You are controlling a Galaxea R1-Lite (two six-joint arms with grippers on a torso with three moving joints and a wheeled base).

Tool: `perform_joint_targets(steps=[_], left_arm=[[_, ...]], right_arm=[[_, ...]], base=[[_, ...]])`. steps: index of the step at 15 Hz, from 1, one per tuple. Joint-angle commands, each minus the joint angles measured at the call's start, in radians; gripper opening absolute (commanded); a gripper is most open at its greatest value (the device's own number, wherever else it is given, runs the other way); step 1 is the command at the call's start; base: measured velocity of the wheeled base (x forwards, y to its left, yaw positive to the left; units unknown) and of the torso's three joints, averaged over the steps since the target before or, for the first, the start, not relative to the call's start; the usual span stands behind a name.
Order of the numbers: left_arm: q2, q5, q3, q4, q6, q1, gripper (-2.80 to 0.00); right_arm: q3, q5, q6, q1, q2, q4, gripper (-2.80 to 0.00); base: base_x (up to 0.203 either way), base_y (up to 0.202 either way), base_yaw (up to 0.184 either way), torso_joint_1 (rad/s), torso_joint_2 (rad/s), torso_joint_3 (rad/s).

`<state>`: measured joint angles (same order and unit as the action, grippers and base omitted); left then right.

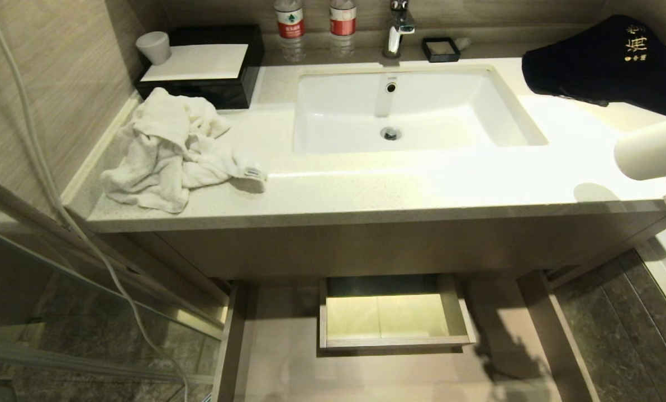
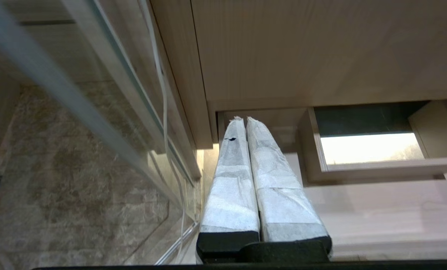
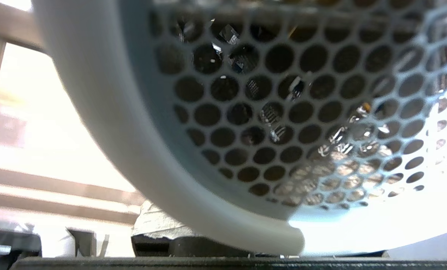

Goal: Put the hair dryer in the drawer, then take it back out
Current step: Place it on the countertop

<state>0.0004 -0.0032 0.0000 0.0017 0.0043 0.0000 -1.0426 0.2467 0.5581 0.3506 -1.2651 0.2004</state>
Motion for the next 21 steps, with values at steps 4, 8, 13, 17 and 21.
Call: perform_joint_targets(steps=[4,8,13,17,21], left_arm=[[0.001,0.000,0.002,0.000,0.000,0.000,-2.80],[0.001,0.000,0.002,0.000,0.000,0.000,-2.80],[0.001,0.000,0.000,0.000,0.000,0.000,-2.80],[0.001,0.000,0.000,0.000,0.000,0.000,-2.80],[0.001,0.000,0.002,0.000,0.000,0.000,-2.80]], right_arm=[[-0.004,0.002,0.005,0.001,-0.016,-0.024,-2.80],[-0.043,0.002,0.005,0.002,-0.052,-0.034,-2.80],[-0.137,0.003,0.005,0.042,-0.146,-0.042,-2.80],[-0.191,0.006,0.017,0.056,-0.204,-0.069,-2.80],[-0.229,0.009,0.020,0.065,-0.261,-0.077,-2.80]], base=[[0.000,0.000,0.000,0.359,-0.16,0.199],[0.000,0.000,0.000,0.367,-0.20,0.161],[0.000,0.000,0.000,0.195,-0.12,0.071],[0.000,0.000,0.000,0.004,-0.01,0.005],[0.000,0.000,0.000,0.000,0.00,0.000]])
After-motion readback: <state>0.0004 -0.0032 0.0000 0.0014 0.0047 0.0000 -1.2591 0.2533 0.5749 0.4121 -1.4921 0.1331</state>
